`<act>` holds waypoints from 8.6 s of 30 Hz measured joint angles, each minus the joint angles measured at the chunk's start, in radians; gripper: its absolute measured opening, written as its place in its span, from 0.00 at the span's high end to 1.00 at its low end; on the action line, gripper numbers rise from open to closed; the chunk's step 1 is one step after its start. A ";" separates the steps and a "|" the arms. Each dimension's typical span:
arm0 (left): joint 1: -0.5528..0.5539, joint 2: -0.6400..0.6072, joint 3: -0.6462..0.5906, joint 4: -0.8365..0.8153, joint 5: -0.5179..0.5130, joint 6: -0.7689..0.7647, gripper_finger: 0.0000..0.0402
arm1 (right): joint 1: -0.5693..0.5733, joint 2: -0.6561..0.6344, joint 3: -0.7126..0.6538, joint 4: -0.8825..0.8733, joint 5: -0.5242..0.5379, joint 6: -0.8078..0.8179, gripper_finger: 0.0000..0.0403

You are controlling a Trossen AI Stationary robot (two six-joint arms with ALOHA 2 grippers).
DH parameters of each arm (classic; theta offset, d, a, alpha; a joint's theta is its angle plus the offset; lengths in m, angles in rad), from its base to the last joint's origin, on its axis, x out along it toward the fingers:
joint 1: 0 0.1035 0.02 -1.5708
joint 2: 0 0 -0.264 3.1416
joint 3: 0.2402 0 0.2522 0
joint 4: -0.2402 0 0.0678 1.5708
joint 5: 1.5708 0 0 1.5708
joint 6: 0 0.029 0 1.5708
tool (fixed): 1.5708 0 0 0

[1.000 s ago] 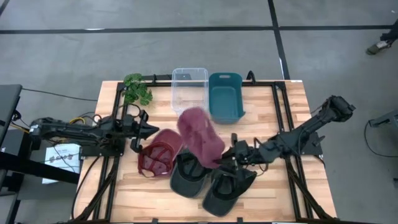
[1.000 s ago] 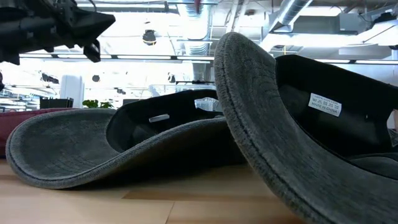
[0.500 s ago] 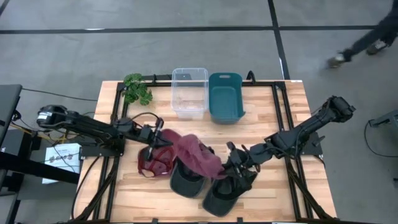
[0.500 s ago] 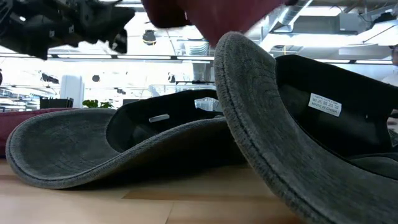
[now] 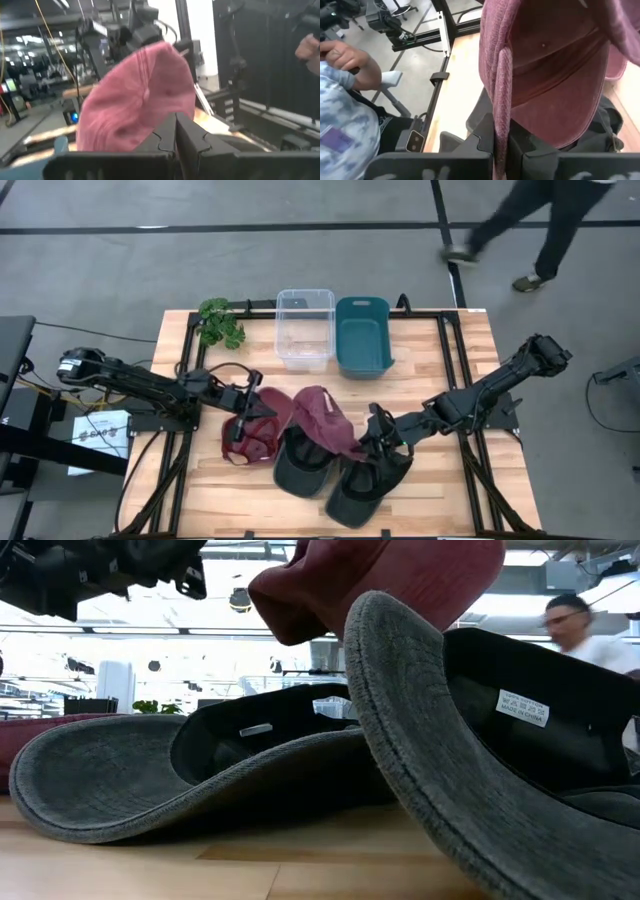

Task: Pick & Place hat
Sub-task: Put the right red cap into the blue bin

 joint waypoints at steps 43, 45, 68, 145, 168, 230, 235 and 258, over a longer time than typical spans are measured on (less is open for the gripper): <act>0.000 -0.061 -0.001 -0.298 -0.089 -0.077 0.98 | 0.215 0.000 0.000 -0.173 0.299 0.095 0.99; 0.000 -0.061 -0.001 -0.298 -0.089 -0.077 0.98 | 0.221 0.000 0.000 -0.172 0.310 0.095 0.99; 0.000 -0.061 -0.001 -0.305 -0.089 -0.084 0.98 | 0.228 0.000 0.000 -0.175 0.348 0.090 0.99; -0.101 -0.035 0.035 -0.177 -0.142 -0.208 0.98 | 0.126 -0.040 0.000 0.224 0.657 -0.299 0.99; -0.101 -0.035 0.035 -0.161 -0.142 -0.147 0.98 | 0.029 0.080 0.000 0.050 -0.045 -0.131 0.99; -0.303 0.272 0.182 0.093 0.114 -0.072 0.98 | -0.204 0.208 0.000 0.382 -0.311 -0.296 0.99; -0.328 0.236 0.182 0.101 0.197 -0.073 0.98 | -0.207 0.208 0.000 0.343 -0.323 -0.290 0.99; -0.412 0.146 0.181 -0.087 -0.054 0.166 0.98 | -0.139 0.207 0.000 0.345 -0.228 -0.326 0.99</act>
